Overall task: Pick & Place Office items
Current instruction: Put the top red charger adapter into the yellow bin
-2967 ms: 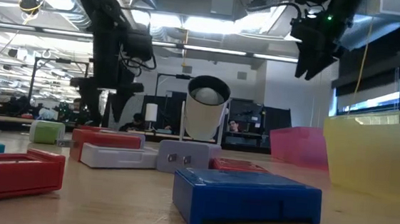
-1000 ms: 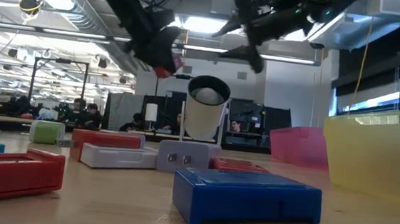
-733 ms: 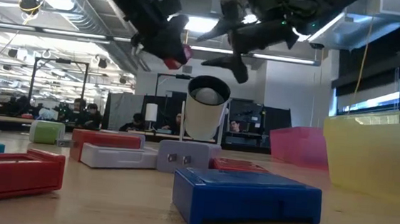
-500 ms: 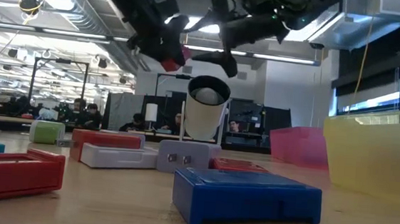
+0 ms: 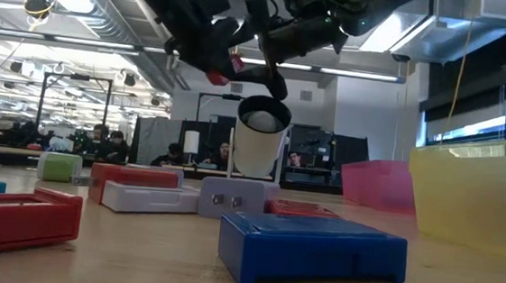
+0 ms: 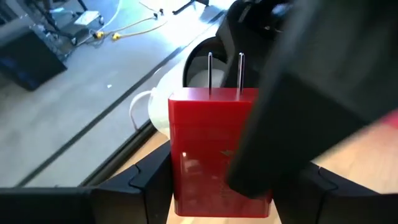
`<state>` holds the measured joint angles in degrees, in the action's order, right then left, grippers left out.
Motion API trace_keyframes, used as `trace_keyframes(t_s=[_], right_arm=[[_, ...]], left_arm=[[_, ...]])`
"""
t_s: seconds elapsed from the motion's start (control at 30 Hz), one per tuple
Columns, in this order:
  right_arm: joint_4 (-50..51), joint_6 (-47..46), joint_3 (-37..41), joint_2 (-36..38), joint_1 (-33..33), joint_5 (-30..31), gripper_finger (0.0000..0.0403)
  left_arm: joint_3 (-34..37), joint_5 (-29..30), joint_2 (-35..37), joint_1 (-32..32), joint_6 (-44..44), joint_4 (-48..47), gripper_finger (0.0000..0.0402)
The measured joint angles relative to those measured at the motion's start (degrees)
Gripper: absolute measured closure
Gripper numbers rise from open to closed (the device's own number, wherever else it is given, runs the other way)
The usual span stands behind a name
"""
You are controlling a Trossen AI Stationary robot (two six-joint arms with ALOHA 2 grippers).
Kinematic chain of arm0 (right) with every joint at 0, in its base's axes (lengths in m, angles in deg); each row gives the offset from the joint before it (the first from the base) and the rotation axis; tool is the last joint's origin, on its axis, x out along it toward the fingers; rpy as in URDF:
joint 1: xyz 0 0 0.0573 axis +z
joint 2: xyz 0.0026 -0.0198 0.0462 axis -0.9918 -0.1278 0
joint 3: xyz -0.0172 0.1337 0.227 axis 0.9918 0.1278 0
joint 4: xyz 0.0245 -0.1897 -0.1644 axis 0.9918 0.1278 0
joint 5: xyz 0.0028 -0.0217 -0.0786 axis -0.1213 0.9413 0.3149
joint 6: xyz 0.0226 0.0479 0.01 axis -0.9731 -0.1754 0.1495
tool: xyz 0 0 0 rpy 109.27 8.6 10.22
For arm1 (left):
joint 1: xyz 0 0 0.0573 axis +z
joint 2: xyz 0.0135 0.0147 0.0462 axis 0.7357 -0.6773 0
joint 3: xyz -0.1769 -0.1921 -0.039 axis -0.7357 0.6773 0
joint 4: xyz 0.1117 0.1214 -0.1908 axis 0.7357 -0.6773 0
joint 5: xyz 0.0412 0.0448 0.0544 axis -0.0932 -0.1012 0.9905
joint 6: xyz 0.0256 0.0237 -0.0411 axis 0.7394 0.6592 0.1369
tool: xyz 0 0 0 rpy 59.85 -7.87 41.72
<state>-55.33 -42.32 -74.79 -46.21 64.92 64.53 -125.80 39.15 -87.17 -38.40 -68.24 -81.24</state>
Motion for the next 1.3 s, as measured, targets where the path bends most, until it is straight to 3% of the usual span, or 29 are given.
trace_keyframes(t_s=[0.27, 0.6, 0.77, 1.03, 1.3], right_arm=[[0.36, -0.5, -0.02, -0.02, -0.07, 1.17, 0.0282], [3.97, 1.55, -0.07, 0.9, -1.04, -1.95, 0.0282], [13.81, 6.54, -0.09, 4.73, -3.62, -1.01, 0.0282], [43.92, 19.58, -0.09, 17.73, -5.51, 9.15, 0.0282], [63.36, 19.16, 2.49, 26.27, -5.51, 20.15, 0.0282]], left_arm=[[0.0, 2.15, 0.01, -1.2, 3.15, 0.27, 0.0173], [-0.02, -2.1, 0.03, -1.42, -0.93, 7.36, 0.014], [-0.07, -6.38, 0.09, -1.39, -6.19, 8.42, 0.0123], [-0.07, -9.37, 0.09, -1.41, -8.35, 9.69, 0.0121], [-0.07, -9.32, 0.09, -1.37, -9.44, 9.44, 0.012]])
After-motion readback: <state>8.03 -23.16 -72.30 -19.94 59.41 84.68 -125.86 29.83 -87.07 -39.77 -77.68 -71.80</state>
